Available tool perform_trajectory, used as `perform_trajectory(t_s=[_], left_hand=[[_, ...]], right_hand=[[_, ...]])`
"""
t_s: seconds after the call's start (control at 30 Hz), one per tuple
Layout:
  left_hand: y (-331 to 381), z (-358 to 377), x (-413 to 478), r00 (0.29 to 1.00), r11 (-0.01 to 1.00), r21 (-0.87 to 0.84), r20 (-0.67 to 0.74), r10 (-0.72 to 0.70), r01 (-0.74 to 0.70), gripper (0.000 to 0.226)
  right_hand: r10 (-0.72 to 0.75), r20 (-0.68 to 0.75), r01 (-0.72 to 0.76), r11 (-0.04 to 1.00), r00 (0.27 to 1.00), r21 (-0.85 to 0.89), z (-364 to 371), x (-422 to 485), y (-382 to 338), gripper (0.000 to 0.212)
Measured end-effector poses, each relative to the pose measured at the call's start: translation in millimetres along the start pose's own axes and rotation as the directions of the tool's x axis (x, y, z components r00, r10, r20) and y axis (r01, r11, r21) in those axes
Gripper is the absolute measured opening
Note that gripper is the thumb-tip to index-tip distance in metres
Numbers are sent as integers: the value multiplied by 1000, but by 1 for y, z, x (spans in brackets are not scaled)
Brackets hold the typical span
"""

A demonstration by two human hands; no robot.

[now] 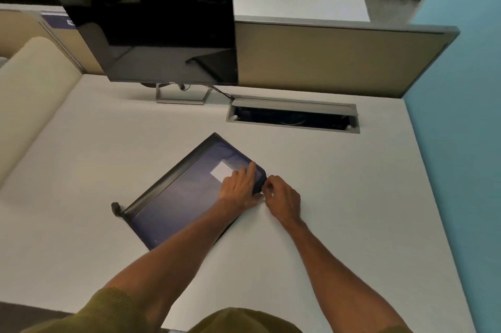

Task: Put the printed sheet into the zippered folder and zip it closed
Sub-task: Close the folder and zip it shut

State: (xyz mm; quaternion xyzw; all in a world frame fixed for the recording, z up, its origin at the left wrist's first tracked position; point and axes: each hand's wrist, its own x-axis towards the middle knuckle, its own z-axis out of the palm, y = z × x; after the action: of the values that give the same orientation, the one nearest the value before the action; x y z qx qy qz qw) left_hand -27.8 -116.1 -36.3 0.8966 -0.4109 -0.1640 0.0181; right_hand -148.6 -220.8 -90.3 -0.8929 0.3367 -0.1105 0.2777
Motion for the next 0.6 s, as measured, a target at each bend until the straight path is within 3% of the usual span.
perform_trajectory(t_s=[0.1,0.23,0.37,0.47,0.6], left_hand=[[-2,6,8,999,993,115,32,-3,-1,64],[-3,3,7,992,969,214,46,119,-126,41],[-3,8,6,979,936,288,39,200,-202,44],[-7,17,5,975,922,318,88,206,-223,48],[-3,17,8,959,902,333,20,284,-275,43]], right_hand=[[23,-16,-23,1000,1000,-14,-1,0,0,14],[71,-47,-71,997,996,2,-4,6,0,17],[159,-79,-157,987,984,31,-6,20,0,17],[166,-60,-164,986,984,43,-8,31,-4,14],[128,-13,-127,991,992,49,-6,47,-8,9]])
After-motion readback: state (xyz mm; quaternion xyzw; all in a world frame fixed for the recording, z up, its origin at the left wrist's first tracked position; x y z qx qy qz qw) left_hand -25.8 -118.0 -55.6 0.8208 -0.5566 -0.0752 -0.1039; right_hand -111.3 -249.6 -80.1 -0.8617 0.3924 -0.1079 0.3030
